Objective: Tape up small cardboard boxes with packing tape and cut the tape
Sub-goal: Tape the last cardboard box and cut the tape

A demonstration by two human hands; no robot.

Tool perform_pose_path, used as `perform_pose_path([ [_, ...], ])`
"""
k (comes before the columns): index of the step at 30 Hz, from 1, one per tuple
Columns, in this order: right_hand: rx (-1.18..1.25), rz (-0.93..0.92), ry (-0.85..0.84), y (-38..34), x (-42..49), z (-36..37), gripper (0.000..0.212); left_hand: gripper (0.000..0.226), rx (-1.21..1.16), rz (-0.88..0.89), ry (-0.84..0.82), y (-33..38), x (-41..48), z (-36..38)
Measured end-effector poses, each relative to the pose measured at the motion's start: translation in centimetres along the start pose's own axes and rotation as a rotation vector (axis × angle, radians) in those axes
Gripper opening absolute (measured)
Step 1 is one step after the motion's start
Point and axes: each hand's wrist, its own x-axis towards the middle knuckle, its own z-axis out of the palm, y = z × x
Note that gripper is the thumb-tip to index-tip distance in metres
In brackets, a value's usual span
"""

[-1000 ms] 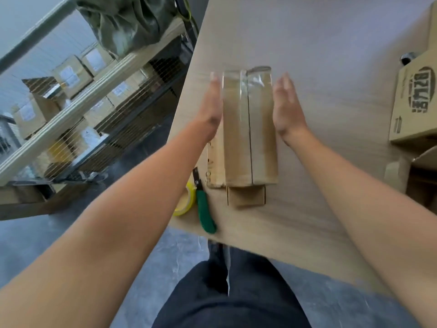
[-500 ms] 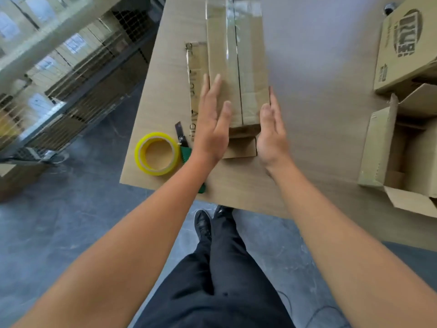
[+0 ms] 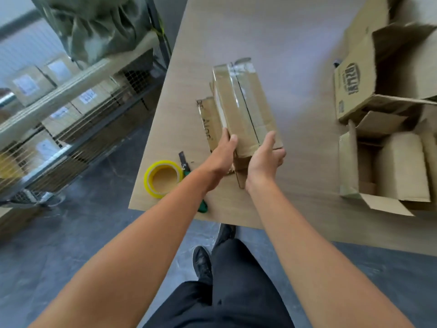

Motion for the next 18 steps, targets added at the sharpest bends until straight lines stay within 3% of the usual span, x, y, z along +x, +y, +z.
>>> perform_pose_path([
  [2, 0.046, 0.049, 0.076, -1.3, 0.3, -0.1, 0.073, 0.051, 0.106, 0.03, 0.12, 1.6, -0.3, -0.3],
  [4, 0.074, 0.046, 0.092, -2.2, 1.4, 0.0, 0.063, 0.034, 0.217, 0.134, 0.357, 3.7, 0.1, -1.6],
  [6, 0.037, -0.022, 0.092, -2.1, 2.4, 0.2, 0.048, 0.043, 0.426, 0.299, 0.517, 6.5, 1.6, -3.6],
  [9, -0.031, -0.141, 0.114, -1.0, 3.3, 0.6, 0.03, 0.058, 0.812, 0.537, 0.488, 11.0, 6.3, -5.6],
  [11, 0.031, -0.198, 0.121, -0.6, 3.7, 0.9, 0.038, 0.066, 0.968, 0.513, 0.375, 13.5, 10.3, -6.1],
  [14, 0.14, -0.226, 0.066, -0.9, 4.9, 1.1, 0.04, 0.061, 0.916, 0.33, 0.243, 15.1, 15.6, -6.4],
  [18, 0.243, -0.131, -0.012, -2.1, 7.7, 0.9, 0.028, 0.052, 0.878, 0.228, 0.401, 14.8, 18.7, -6.9],
])
